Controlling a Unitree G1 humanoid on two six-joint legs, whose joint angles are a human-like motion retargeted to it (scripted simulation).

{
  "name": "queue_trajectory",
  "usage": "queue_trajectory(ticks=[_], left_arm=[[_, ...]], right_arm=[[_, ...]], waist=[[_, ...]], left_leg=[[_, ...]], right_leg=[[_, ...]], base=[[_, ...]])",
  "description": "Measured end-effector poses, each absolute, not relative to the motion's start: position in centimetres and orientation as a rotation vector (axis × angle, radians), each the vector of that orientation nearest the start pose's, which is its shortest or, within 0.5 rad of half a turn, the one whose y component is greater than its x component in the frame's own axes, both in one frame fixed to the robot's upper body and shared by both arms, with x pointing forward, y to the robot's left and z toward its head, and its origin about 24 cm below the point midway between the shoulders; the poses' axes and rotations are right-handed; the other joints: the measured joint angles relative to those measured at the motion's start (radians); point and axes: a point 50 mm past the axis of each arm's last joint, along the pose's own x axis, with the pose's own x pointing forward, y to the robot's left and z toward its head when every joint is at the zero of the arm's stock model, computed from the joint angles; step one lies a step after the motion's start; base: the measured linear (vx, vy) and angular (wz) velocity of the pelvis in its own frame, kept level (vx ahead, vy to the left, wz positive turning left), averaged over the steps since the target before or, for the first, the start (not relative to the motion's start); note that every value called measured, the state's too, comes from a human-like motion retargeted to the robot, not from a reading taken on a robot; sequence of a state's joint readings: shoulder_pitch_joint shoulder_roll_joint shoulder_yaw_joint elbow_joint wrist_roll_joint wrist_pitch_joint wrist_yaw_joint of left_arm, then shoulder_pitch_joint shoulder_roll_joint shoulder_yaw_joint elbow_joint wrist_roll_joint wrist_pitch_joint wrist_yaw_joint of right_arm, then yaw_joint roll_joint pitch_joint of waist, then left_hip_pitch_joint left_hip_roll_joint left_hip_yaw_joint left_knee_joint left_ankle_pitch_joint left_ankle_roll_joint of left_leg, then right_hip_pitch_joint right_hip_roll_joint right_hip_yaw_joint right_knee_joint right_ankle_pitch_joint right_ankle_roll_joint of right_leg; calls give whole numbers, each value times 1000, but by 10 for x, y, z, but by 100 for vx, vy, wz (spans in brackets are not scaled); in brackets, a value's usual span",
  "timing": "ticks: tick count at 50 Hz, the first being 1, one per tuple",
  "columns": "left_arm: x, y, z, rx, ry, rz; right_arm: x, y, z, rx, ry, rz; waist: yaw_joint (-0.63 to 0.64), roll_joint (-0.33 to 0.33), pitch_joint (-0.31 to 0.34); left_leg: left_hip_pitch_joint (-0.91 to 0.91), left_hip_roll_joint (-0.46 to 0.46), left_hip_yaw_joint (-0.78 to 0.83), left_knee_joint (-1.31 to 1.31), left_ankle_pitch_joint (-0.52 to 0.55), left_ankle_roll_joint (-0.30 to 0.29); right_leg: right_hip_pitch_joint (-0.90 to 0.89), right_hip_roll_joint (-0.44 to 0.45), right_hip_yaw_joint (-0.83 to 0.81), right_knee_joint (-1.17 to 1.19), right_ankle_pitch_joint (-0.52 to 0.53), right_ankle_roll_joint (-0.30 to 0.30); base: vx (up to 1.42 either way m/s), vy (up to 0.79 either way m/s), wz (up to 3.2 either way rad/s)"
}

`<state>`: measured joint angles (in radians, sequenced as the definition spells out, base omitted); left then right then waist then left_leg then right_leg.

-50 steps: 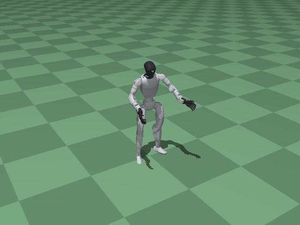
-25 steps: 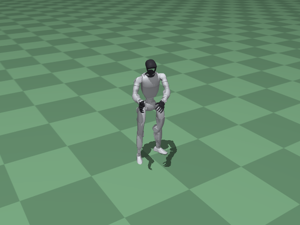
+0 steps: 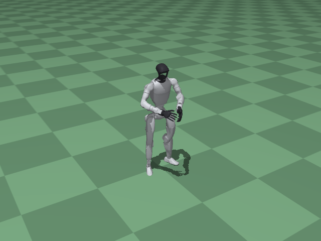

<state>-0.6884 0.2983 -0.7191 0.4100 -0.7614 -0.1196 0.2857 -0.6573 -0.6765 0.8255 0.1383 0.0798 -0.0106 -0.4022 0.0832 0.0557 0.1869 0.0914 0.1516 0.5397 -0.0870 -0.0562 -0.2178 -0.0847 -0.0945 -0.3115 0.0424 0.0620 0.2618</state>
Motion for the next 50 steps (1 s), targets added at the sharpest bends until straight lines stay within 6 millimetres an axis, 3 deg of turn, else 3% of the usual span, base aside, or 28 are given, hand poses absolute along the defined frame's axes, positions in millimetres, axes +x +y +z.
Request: queue_trajectory(ticks=[5, 10, 13, 19, 23, 26, 31, 35, 38, 40, 42, 45, 48, 50], left_arm=[[294, 56, 125, -241, -159, -474], [283, 57, 147, -112, -312, -488], [299, 57, 152, 104, -409, -428], [366, 68, 144, 582, -464, -135], [383, 74, 166, 635, -495, -86], [368, 69, 199, 543, -647, -151], [309, 64, 229, 415, -880, -337], [271, 71, 220, 326, -909, -421], [260, 77, 195, 310, -856, -406], [262, 80, 176, 337, -806, -380], [275, 81, 158, 396, -746, -352], [309, 80, 138, 536, -649, -285], [344, 74, 136, 696, -638, -225], [361, 69, 148, 777, -672, -156]], right_arm=[[289, -96, 154, -825, -574, 447], [275, -78, 177, -900, -747, 538], [288, -65, 179, -999, -803, 544], [354, -41, 169, -1165, -705, 394], [369, -34, 184, -1183, -751, 259], [352, -35, 210, -1101, -926, 187], [300, -46, 235, -990, -1172, 258], [263, -51, 230, -943, -1249, 394], [250, -47, 214, -919, -1213, 525], [250, -44, 202, -943, -1168, 596], [262, -40, 188, -1020, -1115, 633], [296, -35, 169, -1200, -1020, 627], [329, -35, 161, -1281, -927, 552], [346, -39, 166, -1296, -914, 441]], waist=[[-45, -9, -16], [-67, -12, 1], [-80, -12, 18], [-116, -16, 48], [-115, -18, 54], [-106, -14, 51], [-89, -6, 35], [-81, -9, 35], [-86, -18, 48], [-92, -26, 59], [-100, -33, 69], [-109, -37, 80], [-109, -34, 82], [-102, -30, 76]], left_leg=[[11, -19, -5, 19, -24, 22], [23, -29, 18, 31, -36, 38], [27, -27, 31, 30, -34, 39], [26, -17, 44, 23, -21, 24], [17, -7, 48, 20, -12, 7], [10, -1, 46, 14, -3, 2], [1, 7, 42, 13, 1, 2], [1, 8, 43, 18, -4, 10], [0, 9, 46, 21, -6, 12], [-2, 10, 46, 21, -4, 10], [-7, 12, 43, 18, 1, 5], [-18, 13, 32, 13, 10, -1], [-27, 15, 19, 3, 22, -8], [-35, 15, 10, 0, 29, -11]], right_leg=[[-13, -39, 12, 70, -30, 0], [-26, -52, 41, 102, -35, 0], [-23, -45, 51, 89, -24, 0], [-7, -24, 50, 35, 6, 0], [-4, -9, 44, 5, 21, 0], [-6, 0, 36, -6, 27, 0], [-15, 7, 28, 1, 23, 0], [-24, 4, 32, 21, 14, 0], [-29, 3, 34, 29, 12, 0], [-31, 5, 32, 29, 13, 0], [-31, 7, 27, 23, 17, 0], [-31, 9, 13, 11, 23, 0], [-29, 12, -4, -4, 29, 0], [-29, 13, -14, -10, 32, 0]], base=[[12, 9, 5], [3, 3, -22], [-4, -1, -21], [-6, -3, -8], [0, 0, 0], [0, -2, 1], [8, -3, 5], [8, 0, -2], [0, 0, 0], [0, 0, 0], [-3, -1, 6], [-7, -2, 19], [-6, -2, 24], [-4, -1, 23]])
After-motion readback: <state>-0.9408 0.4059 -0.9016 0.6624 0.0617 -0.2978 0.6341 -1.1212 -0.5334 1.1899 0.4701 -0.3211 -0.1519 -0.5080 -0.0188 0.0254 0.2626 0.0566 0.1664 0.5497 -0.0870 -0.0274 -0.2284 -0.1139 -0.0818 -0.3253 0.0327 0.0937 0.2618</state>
